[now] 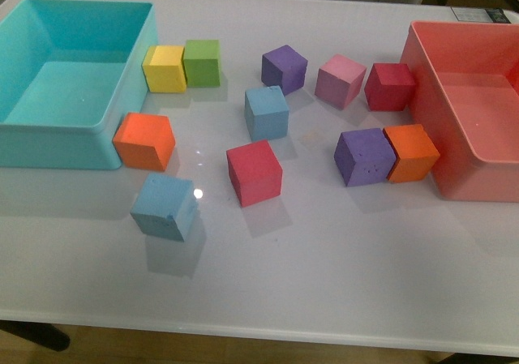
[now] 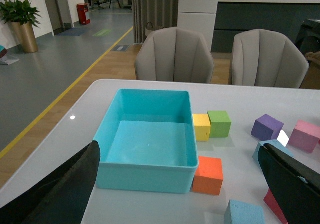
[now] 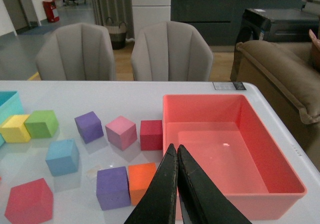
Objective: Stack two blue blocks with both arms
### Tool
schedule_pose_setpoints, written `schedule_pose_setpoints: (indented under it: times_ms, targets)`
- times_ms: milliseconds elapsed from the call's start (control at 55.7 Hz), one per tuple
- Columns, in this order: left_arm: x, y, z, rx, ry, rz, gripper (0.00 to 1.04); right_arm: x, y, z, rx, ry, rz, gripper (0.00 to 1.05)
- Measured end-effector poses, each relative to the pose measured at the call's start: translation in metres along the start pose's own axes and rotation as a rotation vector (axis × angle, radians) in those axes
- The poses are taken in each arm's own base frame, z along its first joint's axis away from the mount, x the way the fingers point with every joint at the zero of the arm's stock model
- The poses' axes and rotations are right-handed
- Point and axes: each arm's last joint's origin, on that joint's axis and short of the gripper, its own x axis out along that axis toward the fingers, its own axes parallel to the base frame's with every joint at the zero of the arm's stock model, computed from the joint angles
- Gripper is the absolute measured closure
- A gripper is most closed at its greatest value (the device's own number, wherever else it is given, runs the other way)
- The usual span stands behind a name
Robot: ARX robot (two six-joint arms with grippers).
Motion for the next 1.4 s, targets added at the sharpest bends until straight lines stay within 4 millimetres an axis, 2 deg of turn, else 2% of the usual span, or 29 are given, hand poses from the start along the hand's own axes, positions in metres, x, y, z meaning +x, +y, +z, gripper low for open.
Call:
schedule_pose_setpoints:
  times_ms: [897, 1041, 1256, 1310, 1399]
  targets:
    - [0.000, 0.000, 0.000, 0.000, 0.000, 0.000, 0.09, -0.023, 0.000, 0.002, 0.000, -0.006, 0.000, 1.03]
    - [0.000, 0.000, 0.000, 0.000, 0.000, 0.000, 0.09, -0.033, 0.000, -0.001, 0.000, 0.003, 0.000, 1.03]
    - [0.000, 0.000, 0.000, 0.000, 0.000, 0.000, 0.09, -0.034, 0.000, -0.001, 0.000, 0.000, -0.001, 1.03]
    - [0.000, 0.000, 0.000, 0.000, 0.000, 0.000, 0.09, -0.034, 0.000, -0.001, 0.000, -0.001, -0.001, 0.98]
    - [0.000, 0.000, 0.000, 0.000, 0.000, 0.001, 0.09, -0.034, 0.000, -0.001, 0.000, -0.002, -0.001, 0.82]
